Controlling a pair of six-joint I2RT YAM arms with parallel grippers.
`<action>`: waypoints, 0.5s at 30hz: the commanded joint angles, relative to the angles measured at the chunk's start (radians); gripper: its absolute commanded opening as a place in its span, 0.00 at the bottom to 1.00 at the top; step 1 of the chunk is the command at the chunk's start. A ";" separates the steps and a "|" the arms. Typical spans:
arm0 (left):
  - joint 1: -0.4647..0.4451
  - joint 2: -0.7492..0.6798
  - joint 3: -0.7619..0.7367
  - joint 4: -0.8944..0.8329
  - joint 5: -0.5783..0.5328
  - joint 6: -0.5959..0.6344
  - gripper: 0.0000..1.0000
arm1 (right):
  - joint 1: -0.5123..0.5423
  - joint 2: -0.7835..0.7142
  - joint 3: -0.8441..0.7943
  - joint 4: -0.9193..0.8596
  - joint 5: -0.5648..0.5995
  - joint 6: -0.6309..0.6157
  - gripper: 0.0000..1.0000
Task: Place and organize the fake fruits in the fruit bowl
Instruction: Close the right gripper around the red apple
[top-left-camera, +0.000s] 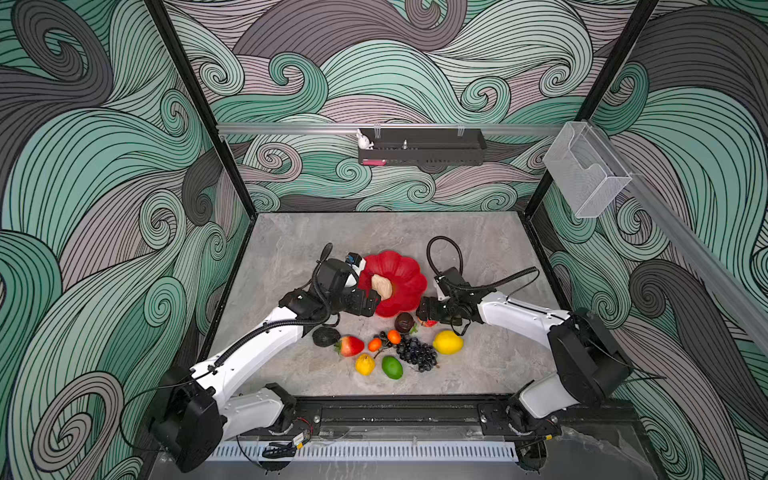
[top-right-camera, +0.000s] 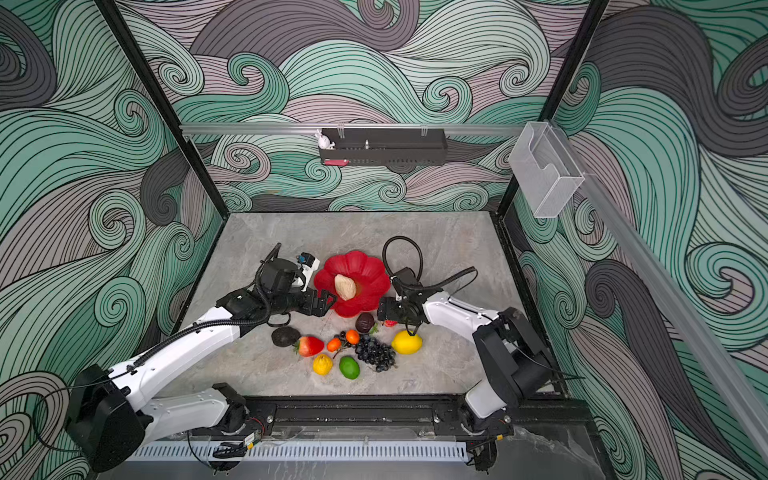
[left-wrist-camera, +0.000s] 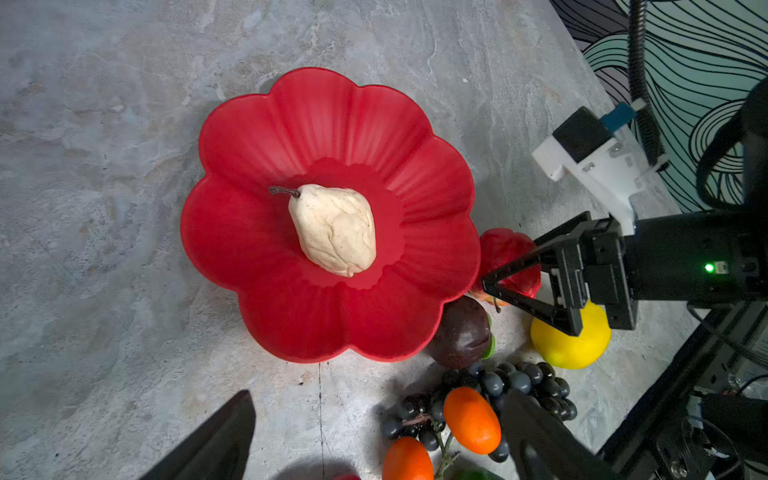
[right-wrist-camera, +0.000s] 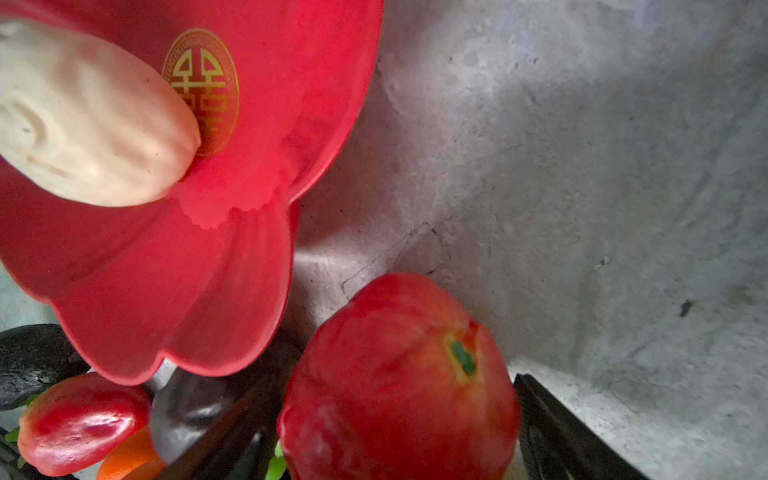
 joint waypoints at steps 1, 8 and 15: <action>0.002 -0.015 -0.005 0.019 -0.006 -0.010 0.95 | -0.024 -0.027 -0.012 0.002 0.012 0.004 0.88; 0.003 -0.009 -0.005 0.024 -0.011 -0.011 0.95 | -0.064 -0.020 -0.021 0.019 -0.031 0.016 0.88; 0.003 -0.019 -0.007 0.021 -0.014 -0.012 0.95 | -0.067 0.011 -0.023 0.044 -0.058 0.035 0.84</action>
